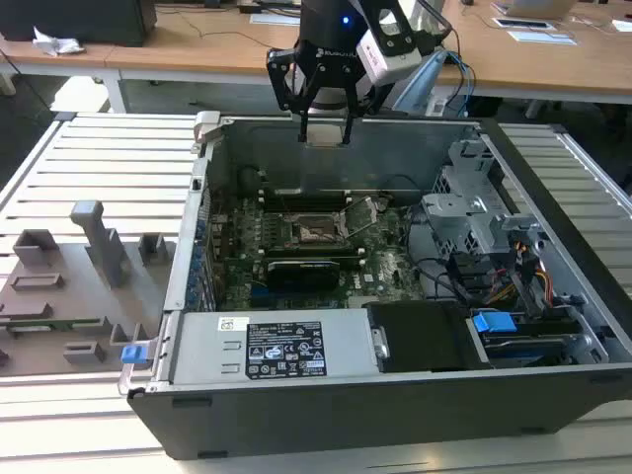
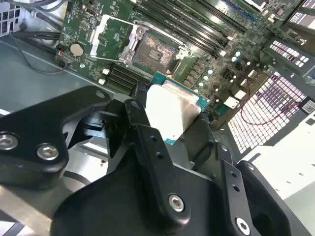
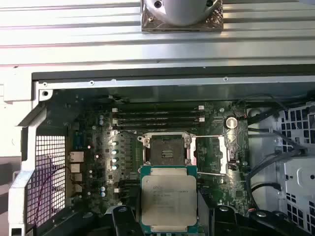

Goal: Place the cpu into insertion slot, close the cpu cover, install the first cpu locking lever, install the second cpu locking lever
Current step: 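Place the cpu into insertion slot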

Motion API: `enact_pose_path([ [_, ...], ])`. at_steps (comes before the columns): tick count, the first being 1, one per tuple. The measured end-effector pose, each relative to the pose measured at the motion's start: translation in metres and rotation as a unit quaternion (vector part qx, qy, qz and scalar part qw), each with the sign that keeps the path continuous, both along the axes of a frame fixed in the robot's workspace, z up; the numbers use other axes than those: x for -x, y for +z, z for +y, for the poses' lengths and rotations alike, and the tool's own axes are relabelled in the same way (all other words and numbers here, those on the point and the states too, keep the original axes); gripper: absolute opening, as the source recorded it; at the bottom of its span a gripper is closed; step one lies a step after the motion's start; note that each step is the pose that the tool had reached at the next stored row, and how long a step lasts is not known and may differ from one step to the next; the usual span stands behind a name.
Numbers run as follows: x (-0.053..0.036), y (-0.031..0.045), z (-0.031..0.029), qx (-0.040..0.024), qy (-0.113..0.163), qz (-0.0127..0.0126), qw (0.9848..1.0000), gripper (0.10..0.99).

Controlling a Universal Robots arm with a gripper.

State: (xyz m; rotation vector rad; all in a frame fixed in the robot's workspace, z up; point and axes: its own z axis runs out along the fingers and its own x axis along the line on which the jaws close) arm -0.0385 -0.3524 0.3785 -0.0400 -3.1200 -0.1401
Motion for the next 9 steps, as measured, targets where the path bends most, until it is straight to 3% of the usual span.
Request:
enact_pose_path([
  [9, 0.0, -0.0038, 0.0, 0.0, 0.0, 0.0, 1.0, 0.541],
])
